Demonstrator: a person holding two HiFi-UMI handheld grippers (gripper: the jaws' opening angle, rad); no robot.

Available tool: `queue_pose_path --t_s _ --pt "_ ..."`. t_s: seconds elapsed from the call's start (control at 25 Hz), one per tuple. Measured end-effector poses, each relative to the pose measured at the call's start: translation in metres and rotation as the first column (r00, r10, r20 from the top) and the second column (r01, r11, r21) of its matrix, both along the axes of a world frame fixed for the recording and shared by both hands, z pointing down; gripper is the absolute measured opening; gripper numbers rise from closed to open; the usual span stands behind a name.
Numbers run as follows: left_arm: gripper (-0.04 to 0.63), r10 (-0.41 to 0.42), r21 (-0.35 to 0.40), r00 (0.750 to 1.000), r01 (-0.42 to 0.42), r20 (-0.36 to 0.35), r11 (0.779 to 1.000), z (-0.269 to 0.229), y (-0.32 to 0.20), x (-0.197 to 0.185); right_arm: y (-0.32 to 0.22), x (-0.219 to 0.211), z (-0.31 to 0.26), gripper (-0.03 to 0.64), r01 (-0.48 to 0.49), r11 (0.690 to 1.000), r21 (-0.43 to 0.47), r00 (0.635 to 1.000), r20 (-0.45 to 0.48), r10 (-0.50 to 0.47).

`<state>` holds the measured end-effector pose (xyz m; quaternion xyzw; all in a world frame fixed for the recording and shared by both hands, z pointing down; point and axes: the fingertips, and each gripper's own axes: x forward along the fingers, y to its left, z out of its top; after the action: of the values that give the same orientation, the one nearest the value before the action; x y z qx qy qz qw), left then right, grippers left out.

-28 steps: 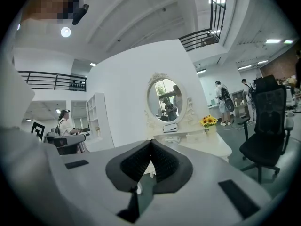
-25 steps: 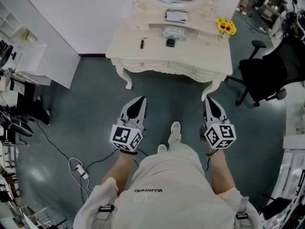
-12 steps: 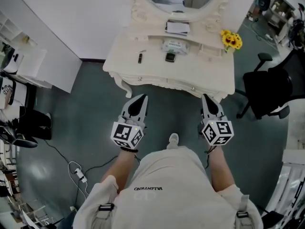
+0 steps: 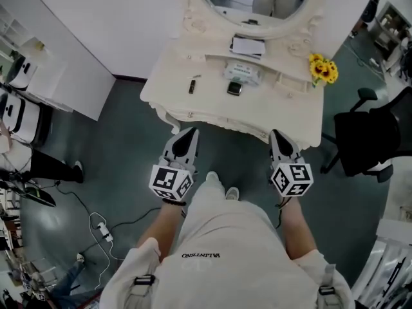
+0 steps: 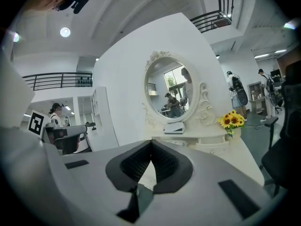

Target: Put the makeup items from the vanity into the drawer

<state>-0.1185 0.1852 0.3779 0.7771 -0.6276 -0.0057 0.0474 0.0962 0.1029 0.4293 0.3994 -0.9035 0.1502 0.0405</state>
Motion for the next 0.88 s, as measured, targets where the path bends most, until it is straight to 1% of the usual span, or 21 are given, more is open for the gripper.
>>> queue_pose_path --t_s 0.16,0.32,0.44,0.52,0.68,0.8,0.88 --pt "0.002 0.005 -0.008 1.0 -0.005 -0.006 1.0 0.002 -0.023 -0.005 -0.019 -0.012 0.015 0.009 0.002 0.998 -0.059 1.0 -0.024 -0.003" --pt "0.002 0.023 -0.014 0.999 -0.024 -0.039 1.0 0.007 -0.054 -0.014 -0.038 -0.026 0.026 0.009 0.012 0.996 -0.089 0.999 -0.037 -0.015" --pt "0.002 0.04 -0.01 0.999 -0.04 -0.027 0.999 0.009 -0.086 -0.023 -0.06 -0.043 0.03 0.009 0.026 0.995 -0.101 0.998 -0.05 -0.031" --pt "0.002 0.048 -0.018 0.999 -0.049 -0.02 0.999 0.013 -0.109 -0.03 -0.079 -0.053 0.034 0.009 0.019 0.993 -0.114 0.998 -0.062 -0.026" --pt "0.002 0.07 -0.069 0.997 -0.072 -0.027 0.995 0.029 -0.158 -0.045 -0.121 -0.073 0.045 0.009 -0.025 0.986 -0.166 0.997 -0.072 0.014" --pt "0.002 0.12 -0.121 0.992 -0.123 -0.039 0.985 0.046 -0.195 -0.052 -0.148 -0.09 0.052 0.011 -0.057 0.977 -0.206 0.995 -0.094 0.038" --pt "0.002 0.137 -0.155 0.989 -0.144 -0.056 0.977 0.059 -0.22 -0.058 -0.165 -0.101 0.063 0.015 -0.076 0.967 -0.242 0.991 -0.121 0.048"
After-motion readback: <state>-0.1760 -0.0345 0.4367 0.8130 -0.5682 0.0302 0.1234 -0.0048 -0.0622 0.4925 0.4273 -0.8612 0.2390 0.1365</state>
